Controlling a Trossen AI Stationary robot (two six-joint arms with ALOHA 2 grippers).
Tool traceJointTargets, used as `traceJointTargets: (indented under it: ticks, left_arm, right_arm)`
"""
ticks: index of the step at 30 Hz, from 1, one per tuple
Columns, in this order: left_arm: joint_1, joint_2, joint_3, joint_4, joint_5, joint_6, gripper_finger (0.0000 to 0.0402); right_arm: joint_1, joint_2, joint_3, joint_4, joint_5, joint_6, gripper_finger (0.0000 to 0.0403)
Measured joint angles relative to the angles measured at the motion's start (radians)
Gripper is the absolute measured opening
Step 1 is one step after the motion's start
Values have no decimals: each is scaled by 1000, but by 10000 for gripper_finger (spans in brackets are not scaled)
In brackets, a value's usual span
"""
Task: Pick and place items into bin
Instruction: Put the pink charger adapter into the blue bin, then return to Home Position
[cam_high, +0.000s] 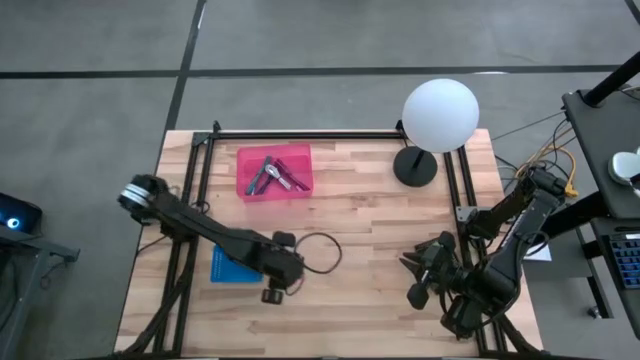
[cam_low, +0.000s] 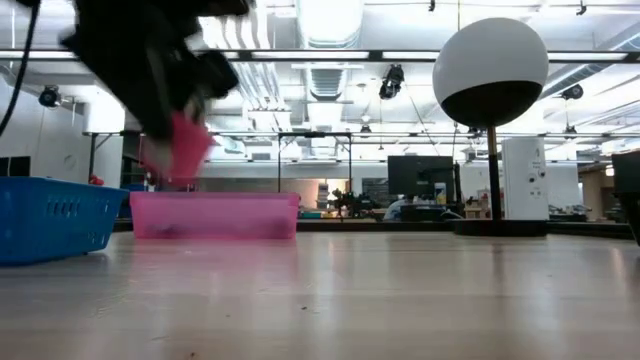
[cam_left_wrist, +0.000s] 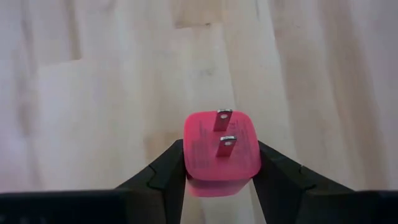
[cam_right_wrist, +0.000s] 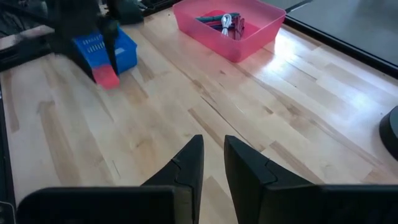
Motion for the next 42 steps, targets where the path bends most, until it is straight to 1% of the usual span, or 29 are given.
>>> traceJointTargets:
  ticks: [4,8,10,13,18,20,24,26,30,32,33,35,37,40,42]
  left_arm:
    - [0,-132,0,-140,-1,-5,137]
    - [0,-219,-24,-383,-20,-98,137]
    - [0,-251,-48,-479,-25,-138,137]
    - [0,-296,-121,-520,-16,-192,137]
    - [-3,-333,-262,-497,96,-260,137]
    - [-3,-334,-305,-496,134,-263,137]
    - [-3,-335,-362,-503,149,-350,142]
    - [-3,-335,-375,-498,149,-372,176]
    - [-3,-335,-370,-498,148,-407,264]
    - [-3,-335,-352,-490,148,-418,289]
    - [-3,-335,-343,-481,145,-418,295]
    - [-3,-336,-319,-446,124,-418,299]
    - [-4,-347,-289,-376,72,-417,294]
    - [-4,-385,-257,-216,-72,-398,276]
    - [-2,-420,-255,-61,-203,-368,261]
  right_arm:
    - [-2,0,0,0,0,0,54]
    - [-4,0,0,2,0,1,54]
    - [-6,0,0,2,0,1,54]
    - [-10,0,0,2,0,0,54]
    - [-10,0,0,1,0,0,54]
    - [-10,0,0,1,0,0,54]
    - [-10,0,0,2,0,0,54]
    - [-10,0,0,2,0,0,54]
    - [-10,0,0,2,0,-2,54]
    - [-10,0,0,1,0,-3,54]
    - [-10,0,0,1,-1,-3,54]
    - [-10,0,0,1,-1,-3,54]
    - [-11,0,0,1,-1,-2,54]
    - [-11,0,0,2,-1,-2,54]
    - [-11,0,0,2,-2,0,54]
